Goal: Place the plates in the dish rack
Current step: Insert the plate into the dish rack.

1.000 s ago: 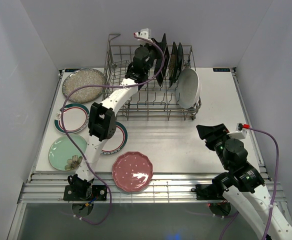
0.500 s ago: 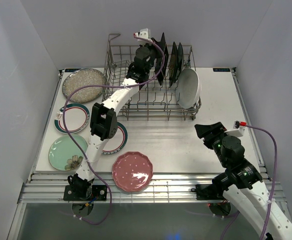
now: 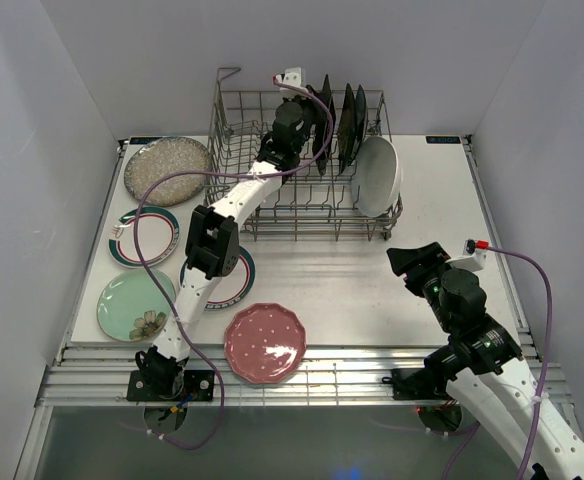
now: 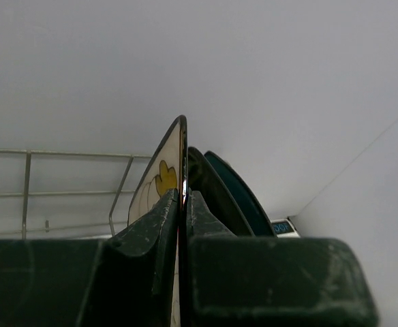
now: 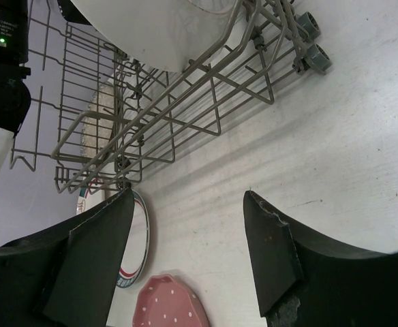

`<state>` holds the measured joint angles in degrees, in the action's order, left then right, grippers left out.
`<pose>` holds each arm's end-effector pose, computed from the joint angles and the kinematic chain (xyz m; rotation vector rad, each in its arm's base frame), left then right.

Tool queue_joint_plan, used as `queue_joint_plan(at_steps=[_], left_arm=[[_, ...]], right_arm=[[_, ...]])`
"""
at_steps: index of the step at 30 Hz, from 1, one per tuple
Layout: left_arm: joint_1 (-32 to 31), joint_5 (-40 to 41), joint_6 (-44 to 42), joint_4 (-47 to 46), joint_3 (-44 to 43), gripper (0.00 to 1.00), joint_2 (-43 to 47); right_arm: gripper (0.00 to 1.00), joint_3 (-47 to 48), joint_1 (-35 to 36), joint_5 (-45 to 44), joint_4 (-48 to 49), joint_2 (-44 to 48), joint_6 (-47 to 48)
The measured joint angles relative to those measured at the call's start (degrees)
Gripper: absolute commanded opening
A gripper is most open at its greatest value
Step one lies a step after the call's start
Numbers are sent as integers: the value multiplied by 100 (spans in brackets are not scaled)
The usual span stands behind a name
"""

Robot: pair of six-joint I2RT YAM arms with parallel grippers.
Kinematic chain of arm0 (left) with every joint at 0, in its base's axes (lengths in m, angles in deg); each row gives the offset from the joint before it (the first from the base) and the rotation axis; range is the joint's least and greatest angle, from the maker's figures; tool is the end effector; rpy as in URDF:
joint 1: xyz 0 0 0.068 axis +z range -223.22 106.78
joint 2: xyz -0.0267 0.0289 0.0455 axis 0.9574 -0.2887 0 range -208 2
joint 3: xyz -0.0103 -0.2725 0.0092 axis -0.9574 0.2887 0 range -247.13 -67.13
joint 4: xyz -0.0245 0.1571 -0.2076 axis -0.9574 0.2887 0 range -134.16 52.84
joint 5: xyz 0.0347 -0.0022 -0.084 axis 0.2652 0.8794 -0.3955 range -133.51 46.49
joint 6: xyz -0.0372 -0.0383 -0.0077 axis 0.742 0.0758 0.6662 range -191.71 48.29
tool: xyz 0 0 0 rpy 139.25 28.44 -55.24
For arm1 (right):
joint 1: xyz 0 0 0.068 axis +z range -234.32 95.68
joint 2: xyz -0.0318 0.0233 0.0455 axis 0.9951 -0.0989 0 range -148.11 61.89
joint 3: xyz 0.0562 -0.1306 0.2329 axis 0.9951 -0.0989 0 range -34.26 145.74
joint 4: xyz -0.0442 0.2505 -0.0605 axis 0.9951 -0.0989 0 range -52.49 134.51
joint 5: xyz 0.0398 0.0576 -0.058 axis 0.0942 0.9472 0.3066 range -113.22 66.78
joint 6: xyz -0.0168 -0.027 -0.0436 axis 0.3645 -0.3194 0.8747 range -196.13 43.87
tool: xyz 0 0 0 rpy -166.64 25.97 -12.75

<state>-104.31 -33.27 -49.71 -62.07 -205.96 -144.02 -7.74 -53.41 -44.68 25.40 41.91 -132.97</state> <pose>0.5143 -0.3026 0.3102 -0.0401 1.4168 -0.6470 0.1037 0.0469 0.2679 0.6774 1.7112 0.7623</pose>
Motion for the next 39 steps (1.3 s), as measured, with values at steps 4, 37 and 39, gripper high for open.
queue_joint_plan(at_steps=[4, 37, 39], left_arm=[[0, 4, -116, -146, 0, 0, -90], [-15, -249, -638, -1423, 22, 31, -68], [-15, -251, -651, -1427, 22, 31, -68]], right_arm=[[71, 0, 0, 2, 0, 0, 15], [71, -17, 0, 17, 0, 129, 33], [71, -17, 0, 17, 0, 127, 33]])
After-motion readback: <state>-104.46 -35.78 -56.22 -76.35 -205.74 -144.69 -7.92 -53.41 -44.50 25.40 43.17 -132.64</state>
